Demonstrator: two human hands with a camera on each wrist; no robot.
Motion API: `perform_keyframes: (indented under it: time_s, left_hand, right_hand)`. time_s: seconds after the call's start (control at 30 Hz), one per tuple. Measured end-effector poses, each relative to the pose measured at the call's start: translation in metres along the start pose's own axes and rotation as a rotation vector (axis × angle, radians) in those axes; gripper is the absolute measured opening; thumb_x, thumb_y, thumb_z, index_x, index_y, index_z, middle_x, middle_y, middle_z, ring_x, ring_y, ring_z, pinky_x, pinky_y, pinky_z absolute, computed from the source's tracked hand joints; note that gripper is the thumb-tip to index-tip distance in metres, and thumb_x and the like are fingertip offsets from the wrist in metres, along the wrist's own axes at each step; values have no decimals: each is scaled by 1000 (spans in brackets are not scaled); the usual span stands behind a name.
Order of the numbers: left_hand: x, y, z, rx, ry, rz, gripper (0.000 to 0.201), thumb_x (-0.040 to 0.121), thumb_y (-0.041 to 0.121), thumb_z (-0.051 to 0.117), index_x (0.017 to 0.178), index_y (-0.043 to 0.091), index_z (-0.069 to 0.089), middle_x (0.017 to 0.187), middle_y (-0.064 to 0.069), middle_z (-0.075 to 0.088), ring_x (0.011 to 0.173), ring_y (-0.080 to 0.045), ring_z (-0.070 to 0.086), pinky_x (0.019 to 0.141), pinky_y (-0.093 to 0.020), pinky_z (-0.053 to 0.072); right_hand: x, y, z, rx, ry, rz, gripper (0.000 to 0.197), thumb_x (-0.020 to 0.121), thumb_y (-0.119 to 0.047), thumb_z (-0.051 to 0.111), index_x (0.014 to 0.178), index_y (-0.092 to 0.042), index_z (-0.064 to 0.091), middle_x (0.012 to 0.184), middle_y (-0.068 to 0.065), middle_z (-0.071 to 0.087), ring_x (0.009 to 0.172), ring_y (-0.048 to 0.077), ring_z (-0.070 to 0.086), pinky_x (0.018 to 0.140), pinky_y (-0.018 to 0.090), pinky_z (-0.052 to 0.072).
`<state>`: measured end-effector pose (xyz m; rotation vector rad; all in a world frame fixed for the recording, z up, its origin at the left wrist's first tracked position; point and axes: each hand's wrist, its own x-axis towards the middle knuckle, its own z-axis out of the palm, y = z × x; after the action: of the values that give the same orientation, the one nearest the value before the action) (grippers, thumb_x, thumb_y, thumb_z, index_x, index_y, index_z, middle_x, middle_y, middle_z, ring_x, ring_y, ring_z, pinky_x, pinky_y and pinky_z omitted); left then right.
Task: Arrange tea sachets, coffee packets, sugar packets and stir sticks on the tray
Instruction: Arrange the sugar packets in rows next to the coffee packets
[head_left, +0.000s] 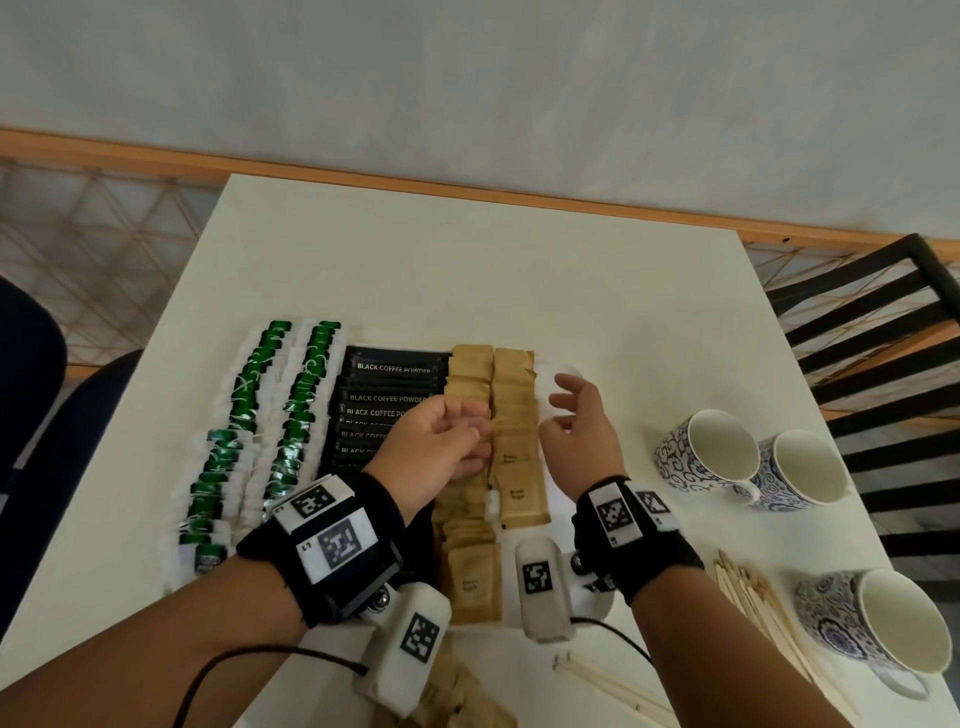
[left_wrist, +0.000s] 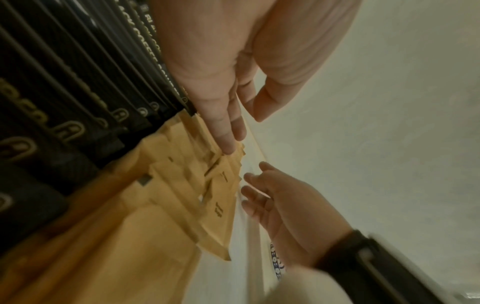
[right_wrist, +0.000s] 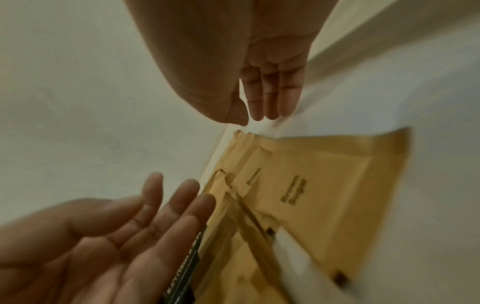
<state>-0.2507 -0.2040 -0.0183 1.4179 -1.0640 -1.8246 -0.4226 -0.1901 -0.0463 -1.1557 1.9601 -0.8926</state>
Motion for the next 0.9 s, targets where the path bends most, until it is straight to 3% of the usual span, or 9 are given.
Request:
perform_keyframes:
  time_s: [0.13, 0.27, 0.47, 0.63, 0.8, 0.9]
  left_hand:
    - [-2, 0, -2, -12, 1, -6, 20, 93, 4, 53, 106, 16, 62, 105, -5, 69, 95, -19, 69, 81, -31, 57]
    - [-6, 3, 1, -12, -6, 9, 19, 93, 3, 53, 106, 15, 61, 105, -7, 68, 94, -20, 69, 81, -31, 57]
    - [-20, 7, 5, 7, -28, 37, 19, 94, 1, 51, 104, 15, 61, 103, -8, 68, 92, -21, 68, 81, -30, 57]
    - [-38, 11, -7, 81, -65, 55, 19, 95, 3, 52, 106, 15, 60, 103, -8, 68, 83, -17, 67, 78, -32, 57]
    - [-70, 0, -32, 446, -147, 105, 14, 90, 8, 61, 101, 16, 62, 84, -3, 62, 58, -6, 57, 54, -19, 49]
    - [-99, -17, -47, 717, -268, 175, 14, 86, 11, 66, 95, 21, 64, 83, 3, 61, 55, 2, 50, 57, -13, 45]
  right_hand:
    - [-30, 17, -10, -121, -115, 25, 58, 79, -16, 65, 131, -27, 42, 113, -4, 53, 85, 6, 57, 70, 20, 49]
    - [-50, 19, -11, -265, -262, -29, 73, 75, -23, 73, 137, -28, 35, 117, -6, 41, 83, 3, 52, 77, 19, 47]
    - [-40, 14, 3, -270, -200, -70, 72, 76, -19, 73, 138, -27, 36, 120, -2, 46, 90, 10, 55, 72, 11, 42]
    - [-55, 10, -6, -225, -160, -39, 67, 81, -24, 70, 137, -28, 35, 115, -5, 44, 75, 5, 54, 71, 21, 46]
    - [-111, 10, -31, -464, -242, -266, 37, 88, -35, 60, 123, -38, 47, 106, -14, 49, 81, -3, 52, 73, 17, 44]
    - [-159, 19, -39, -607, -475, -404, 32, 88, -38, 59, 119, -41, 50, 108, -18, 46, 85, -3, 49, 75, 13, 42]
